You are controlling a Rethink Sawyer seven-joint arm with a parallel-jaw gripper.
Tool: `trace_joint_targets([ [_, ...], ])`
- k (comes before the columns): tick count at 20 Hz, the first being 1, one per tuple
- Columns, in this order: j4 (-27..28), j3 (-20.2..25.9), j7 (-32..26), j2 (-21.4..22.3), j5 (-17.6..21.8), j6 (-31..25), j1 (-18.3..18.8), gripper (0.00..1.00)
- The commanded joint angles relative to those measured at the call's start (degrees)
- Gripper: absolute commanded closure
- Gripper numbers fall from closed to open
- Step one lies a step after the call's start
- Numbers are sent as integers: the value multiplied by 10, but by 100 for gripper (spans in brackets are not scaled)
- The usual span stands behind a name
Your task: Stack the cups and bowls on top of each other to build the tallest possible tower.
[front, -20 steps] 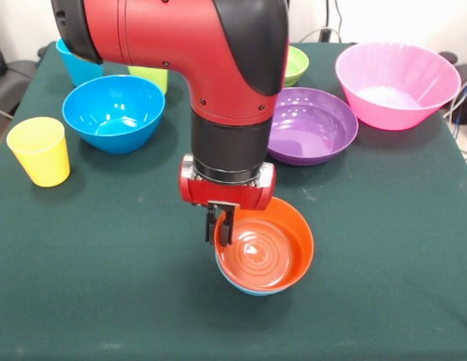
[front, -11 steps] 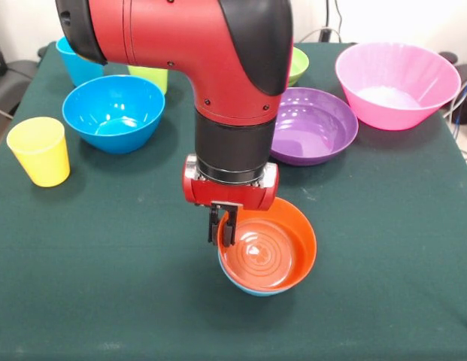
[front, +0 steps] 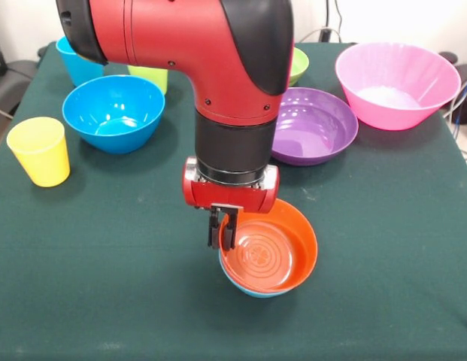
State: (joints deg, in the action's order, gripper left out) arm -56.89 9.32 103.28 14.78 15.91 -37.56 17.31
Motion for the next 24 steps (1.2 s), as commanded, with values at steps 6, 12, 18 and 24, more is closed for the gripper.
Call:
trace_joint_targets([
  [6,-23,44,-76,-1,34,1,-6,100],
  [12,-27,48,-83,9,32,-7,-3,100],
  [18,-32,45,-85,27,29,-26,-7,100],
  [24,-28,46,-84,26,30,-28,-7,100],
])
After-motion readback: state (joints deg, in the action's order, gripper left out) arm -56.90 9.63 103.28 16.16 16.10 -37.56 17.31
